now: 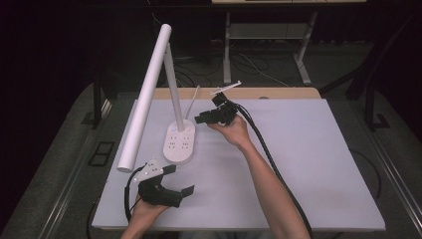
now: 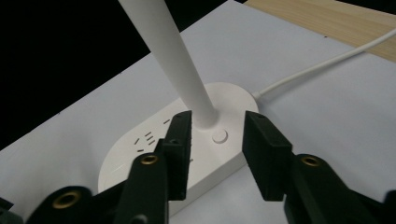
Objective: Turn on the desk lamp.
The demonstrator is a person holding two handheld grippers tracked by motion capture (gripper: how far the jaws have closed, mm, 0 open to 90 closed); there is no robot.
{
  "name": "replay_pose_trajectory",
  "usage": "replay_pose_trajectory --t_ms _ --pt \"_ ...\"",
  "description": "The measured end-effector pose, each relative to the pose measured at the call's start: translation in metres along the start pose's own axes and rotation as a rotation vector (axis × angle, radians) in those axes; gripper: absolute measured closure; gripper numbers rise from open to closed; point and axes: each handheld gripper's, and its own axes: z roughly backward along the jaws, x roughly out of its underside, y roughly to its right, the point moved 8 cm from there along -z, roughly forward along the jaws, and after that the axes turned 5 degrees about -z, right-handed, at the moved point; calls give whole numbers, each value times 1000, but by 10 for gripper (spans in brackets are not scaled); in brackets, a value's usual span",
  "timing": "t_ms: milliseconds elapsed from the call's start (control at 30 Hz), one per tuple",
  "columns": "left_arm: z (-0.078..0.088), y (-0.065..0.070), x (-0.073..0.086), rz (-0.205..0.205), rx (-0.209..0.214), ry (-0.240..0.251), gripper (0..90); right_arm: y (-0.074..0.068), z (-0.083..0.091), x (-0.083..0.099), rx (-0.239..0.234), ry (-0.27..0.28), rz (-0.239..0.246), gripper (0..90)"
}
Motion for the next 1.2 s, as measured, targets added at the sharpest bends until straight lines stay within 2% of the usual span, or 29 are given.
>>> replay_pose_trajectory --t_ms 167,400,567,800,1200 --pt "0 0 0 0 1 1 0 3 -8 1 -19 4 -13 771" --pt "0 1 0 1 5 0 0 4 -24 3 -31 -17 -29 893" --pt "0 1 0 1 7 0 0 2 -37 6 -28 -38 -34 896" --pt "0 1 -1 4 8 4 0 4 -50 7 -37 -31 -44 896" --pt "1 -1 -1 4 8 3 0 10 -61 7 -34 -38 -52 896"
